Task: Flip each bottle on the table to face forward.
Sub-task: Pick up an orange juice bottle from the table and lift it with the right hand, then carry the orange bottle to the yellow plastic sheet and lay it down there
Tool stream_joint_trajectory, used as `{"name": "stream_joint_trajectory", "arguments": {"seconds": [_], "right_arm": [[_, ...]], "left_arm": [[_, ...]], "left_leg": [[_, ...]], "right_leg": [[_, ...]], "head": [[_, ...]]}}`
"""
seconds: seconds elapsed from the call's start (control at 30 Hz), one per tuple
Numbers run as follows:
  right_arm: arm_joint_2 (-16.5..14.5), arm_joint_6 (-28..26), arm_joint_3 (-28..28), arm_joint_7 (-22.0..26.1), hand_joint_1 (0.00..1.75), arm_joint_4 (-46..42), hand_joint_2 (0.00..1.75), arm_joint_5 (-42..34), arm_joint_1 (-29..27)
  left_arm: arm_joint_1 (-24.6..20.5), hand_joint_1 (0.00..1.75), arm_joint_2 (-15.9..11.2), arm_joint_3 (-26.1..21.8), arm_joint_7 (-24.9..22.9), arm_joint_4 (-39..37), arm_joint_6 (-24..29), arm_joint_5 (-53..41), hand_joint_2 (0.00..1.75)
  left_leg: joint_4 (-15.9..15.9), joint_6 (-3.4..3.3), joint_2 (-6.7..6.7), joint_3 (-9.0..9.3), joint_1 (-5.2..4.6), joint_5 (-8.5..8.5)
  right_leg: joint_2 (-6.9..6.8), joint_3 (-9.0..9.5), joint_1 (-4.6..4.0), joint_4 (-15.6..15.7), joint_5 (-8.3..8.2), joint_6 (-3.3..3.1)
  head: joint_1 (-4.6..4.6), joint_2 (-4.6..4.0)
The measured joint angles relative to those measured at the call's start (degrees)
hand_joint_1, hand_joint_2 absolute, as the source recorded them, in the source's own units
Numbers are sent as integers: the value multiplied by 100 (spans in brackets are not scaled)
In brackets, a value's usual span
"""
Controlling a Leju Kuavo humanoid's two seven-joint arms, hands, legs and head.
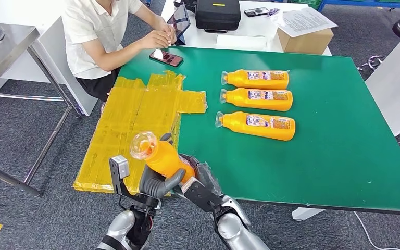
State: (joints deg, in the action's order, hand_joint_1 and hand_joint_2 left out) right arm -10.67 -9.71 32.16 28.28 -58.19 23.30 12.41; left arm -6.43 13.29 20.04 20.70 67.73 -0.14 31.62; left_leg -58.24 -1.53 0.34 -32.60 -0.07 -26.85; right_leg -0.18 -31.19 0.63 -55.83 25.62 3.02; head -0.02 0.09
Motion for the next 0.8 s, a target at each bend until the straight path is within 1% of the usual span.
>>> {"name": "stream_joint_trajectory", "arguments": {"seconds": [0.07, 0.27, 0.57, 0.7, 0.8], "right_arm": [[-4, -20, 77, -29, 175, 56, 175, 1, 75], [-6, -167, 246, -60, 175, 251, 175, -7, 224], [-11, -187, 305, -70, 175, 382, 175, -10, 299], [-14, -238, 336, -73, 175, 431, 175, -35, 329], [-20, -271, 371, -100, 172, 483, 175, -50, 372]], "left_arm": [[-8, 0, 3, -5, 9, 0, -1, 26, 175], [-32, 0, 2, -6, 43, 0, 127, -45, 175], [-45, 0, 2, -6, 52, 0, 151, -65, 175], [-66, 175, 2, -6, 40, -28, 124, 30, 175], [-104, 175, 2, -12, 47, -83, 149, 102, 175]], "left_leg": [[0, 0, -1, 0, 0, 0], [-1, 0, 0, 0, 0, 0], [-1, 0, 0, -1, 0, 0], [-1, 0, 0, -1, 0, 0], [-1, 0, 0, -1, 0, 1]], "right_leg": [[-1, 0, 0, 0, 0, 0], [0, -2, 0, 0, 0, 0], [-1, -2, 0, 0, 0, 0], [-1, -2, 0, 0, 0, 0], [-1, -1, 0, 0, 0, 0]], "head": [[0, 0], [1, 0], [0, 0], [0, 0], [1, 0]]}}
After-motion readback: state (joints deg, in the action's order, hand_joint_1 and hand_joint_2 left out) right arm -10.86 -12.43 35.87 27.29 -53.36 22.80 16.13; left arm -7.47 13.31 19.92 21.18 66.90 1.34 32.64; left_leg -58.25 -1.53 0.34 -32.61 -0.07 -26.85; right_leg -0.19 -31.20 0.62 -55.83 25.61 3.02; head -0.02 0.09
